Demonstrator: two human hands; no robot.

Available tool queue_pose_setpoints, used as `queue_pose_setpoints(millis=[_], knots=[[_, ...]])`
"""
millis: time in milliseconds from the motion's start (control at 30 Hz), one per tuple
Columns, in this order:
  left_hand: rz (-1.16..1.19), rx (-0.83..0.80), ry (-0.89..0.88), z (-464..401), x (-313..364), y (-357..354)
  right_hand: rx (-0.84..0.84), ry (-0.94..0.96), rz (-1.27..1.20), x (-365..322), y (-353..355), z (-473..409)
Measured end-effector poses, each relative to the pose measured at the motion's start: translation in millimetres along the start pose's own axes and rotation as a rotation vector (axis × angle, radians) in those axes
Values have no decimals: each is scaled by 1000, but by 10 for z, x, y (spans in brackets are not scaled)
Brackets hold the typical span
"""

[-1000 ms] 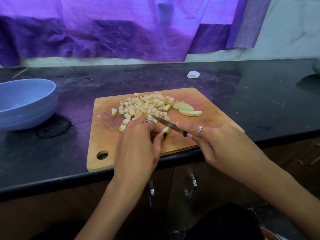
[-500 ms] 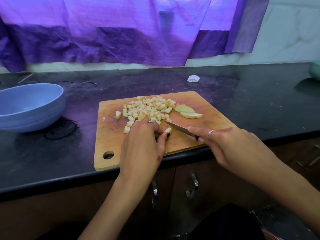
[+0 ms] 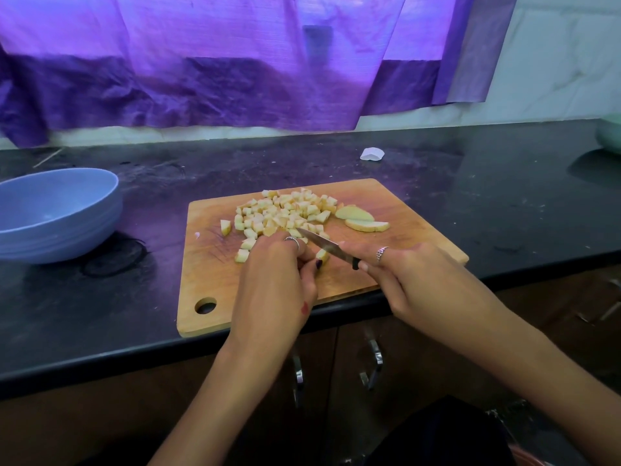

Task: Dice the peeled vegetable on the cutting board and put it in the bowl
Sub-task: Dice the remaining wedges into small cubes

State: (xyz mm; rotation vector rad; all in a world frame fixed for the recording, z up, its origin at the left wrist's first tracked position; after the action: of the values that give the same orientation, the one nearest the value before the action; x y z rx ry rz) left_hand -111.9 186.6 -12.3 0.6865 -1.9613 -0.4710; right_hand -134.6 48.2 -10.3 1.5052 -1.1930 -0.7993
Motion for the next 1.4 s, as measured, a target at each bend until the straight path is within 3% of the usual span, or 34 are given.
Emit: queue_pose_setpoints(millis=[233, 567, 667, 1000, 1400], knots=[[-2, -6, 2, -1, 32, -11, -22, 29, -129, 12, -102, -131], [21, -17, 10, -12, 39, -28, 3, -15, 180, 162, 125, 209], [36, -16, -3, -8, 80, -30, 80, -54, 16, 209, 175, 221], [59, 9, 8, 4, 32, -35, 5, -87, -53, 171, 59, 259], [22, 22, -16, -1, 9, -63, -83, -15, 108, -49, 114, 133]])
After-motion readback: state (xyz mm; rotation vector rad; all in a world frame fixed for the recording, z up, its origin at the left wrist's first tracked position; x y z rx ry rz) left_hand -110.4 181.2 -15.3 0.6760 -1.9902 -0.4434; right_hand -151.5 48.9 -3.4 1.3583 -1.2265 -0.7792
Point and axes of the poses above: each hand's wrist, its own z-axis away from the middle knuckle, its own y-axis out of the back of the hand, x = y × z, the point moved 9 cm from there along -z, towards the middle knuckle, and after that the axes turned 15 degrees about z, right-handed, at the moved point
